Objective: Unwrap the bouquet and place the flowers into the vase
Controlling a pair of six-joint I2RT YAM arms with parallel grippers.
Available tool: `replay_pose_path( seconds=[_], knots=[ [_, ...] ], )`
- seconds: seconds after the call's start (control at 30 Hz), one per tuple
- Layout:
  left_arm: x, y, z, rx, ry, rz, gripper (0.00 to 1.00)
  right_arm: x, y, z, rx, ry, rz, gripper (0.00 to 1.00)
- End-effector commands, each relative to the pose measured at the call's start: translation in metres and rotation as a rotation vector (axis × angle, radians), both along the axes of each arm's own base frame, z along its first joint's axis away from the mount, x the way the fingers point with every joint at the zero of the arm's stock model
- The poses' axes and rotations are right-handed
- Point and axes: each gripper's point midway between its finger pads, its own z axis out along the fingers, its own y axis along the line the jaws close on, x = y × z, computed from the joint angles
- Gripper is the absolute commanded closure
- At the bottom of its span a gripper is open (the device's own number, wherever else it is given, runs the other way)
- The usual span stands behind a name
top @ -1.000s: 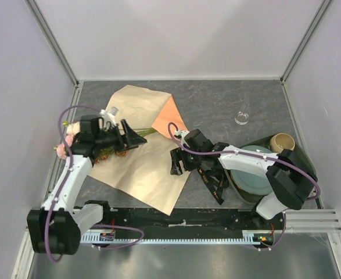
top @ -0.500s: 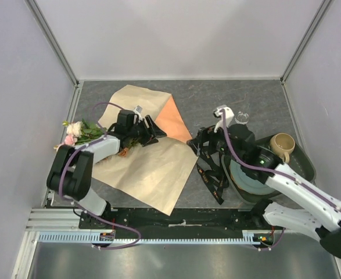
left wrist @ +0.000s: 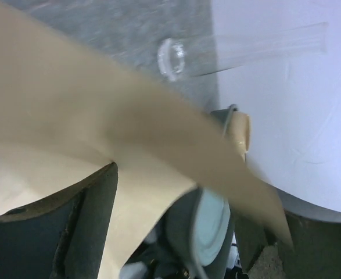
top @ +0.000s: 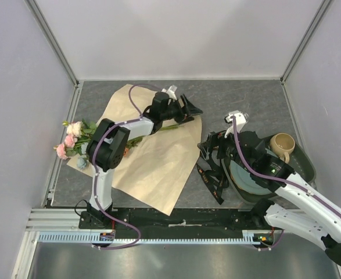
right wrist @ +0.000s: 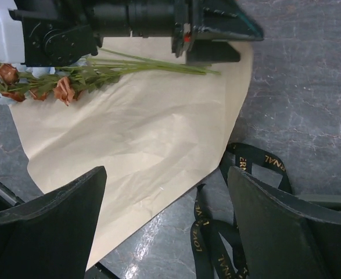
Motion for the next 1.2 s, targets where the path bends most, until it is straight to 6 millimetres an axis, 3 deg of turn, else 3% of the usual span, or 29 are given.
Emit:
replay_pose_path(
  seconds=[0.0, 0.07, 0.1, 0.13, 0.2, 0.23, 0.33, 0.43, 0.47, 0.5, 0.53, 0.57, 0.63, 0.67, 0.73, 0.77, 0.8, 0.83, 0.87, 0.9, 1.03, 1.07, 1.17],
  knots=[
    [0.017, -0.042, 0.021, -0.106, -0.026, -0.041, 0.19, 0.001, -0.013, 0.005, 0.003, -0.023, -0.054, 0.07],
    [0.016, -0.056, 0.015, -0.140, 0.000, -0.088, 0.18, 0.000, -0.015, 0.008, 0.007, -0.028, -0.063, 0.07],
    [0.022, -0.064, 0.027, -0.181, -0.013, -0.102, 0.18, -0.001, -0.016, 0.009, 0.009, -0.029, -0.064, 0.07],
    [0.022, -0.071, 0.005, -0.175, 0.025, -0.122, 0.16, -0.001, -0.018, 0.011, 0.014, -0.035, -0.071, 0.07],
    [0.024, -0.084, 0.006, -0.195, 0.056, -0.177, 0.14, -0.002, -0.020, 0.014, 0.020, -0.041, -0.076, 0.07],
    [0.021, -0.087, -0.008, -0.186, 0.091, -0.205, 0.14, -0.002, -0.022, 0.016, 0.017, -0.045, -0.083, 0.07],
    [0.023, -0.087, -0.020, -0.104, 0.169, -0.208, 0.19, -0.003, -0.028, 0.019, 0.006, -0.050, -0.098, 0.07],
    [0.019, -0.078, -0.009, -0.028, 0.150, -0.230, 0.19, -0.004, -0.033, 0.021, 0.001, -0.059, -0.110, 0.07],
    [0.018, -0.073, 0.015, -0.013, 0.079, -0.242, 0.19, -0.004, -0.035, 0.020, -0.007, -0.061, -0.117, 0.07],
    [0.016, -0.065, 0.026, 0.004, 0.051, -0.240, 0.19, -0.003, -0.035, 0.020, -0.011, -0.063, -0.119, 0.07],
    [0.012, -0.054, 0.024, 0.065, 0.071, -0.215, 0.19, -0.003, -0.036, 0.020, -0.014, -0.064, -0.123, 0.07],
    [0.004, -0.039, 0.047, 0.108, -0.004, -0.210, 0.19, -0.002, -0.035, 0.022, -0.014, -0.069, -0.122, 0.07],
    [0.006, -0.010, 0.053, 0.207, -0.041, -0.116, 0.19, 0.000, -0.032, 0.020, -0.020, -0.065, -0.117, 0.07],
    [-0.006, 0.011, 0.067, 0.236, -0.072, -0.078, 0.19, 0.001, -0.030, 0.020, -0.018, -0.063, -0.111, 0.07],
    [0.000, 0.053, 0.068, 0.295, -0.060, 0.074, 0.16, 0.003, -0.025, 0.017, -0.015, -0.059, -0.098, 0.07],
    [-0.011, 0.074, 0.046, 0.315, 0.025, 0.134, 0.16, 0.003, -0.023, 0.016, -0.010, -0.055, -0.090, 0.07],
    [-0.009, 0.102, 0.068, 0.289, 0.014, 0.223, 0.15, 0.003, -0.019, 0.013, -0.012, -0.047, -0.077, 0.07],
    [-0.008, 0.120, 0.066, 0.282, 0.035, 0.291, 0.15, 0.004, -0.017, 0.013, -0.007, -0.047, -0.070, 0.07],
    [-0.015, 0.135, 0.051, 0.256, 0.099, 0.348, 0.15, 0.004, -0.015, 0.013, -0.006, -0.045, -0.065, 0.07],
    [-0.012, 0.159, 0.068, 0.212, 0.082, 0.421, 0.16, 0.004, -0.013, 0.012, -0.007, -0.041, -0.057, 0.07],
    [-0.009, 0.212, 0.062, 0.035, 0.207, 0.683, 0.32, 0.005, -0.012, 0.012, -0.008, -0.043, -0.055, 0.07],
    [-0.012, 0.222, 0.050, 0.023, 0.262, 0.727, 0.35, 0.005, -0.012, 0.012, -0.005, -0.043, -0.054, 0.07],
    [-0.006, 0.247, 0.035, -0.048, 0.378, 0.854, 0.34, 0.002, -0.012, 0.014, 0.007, -0.044, -0.052, 0.07]
  ],
)
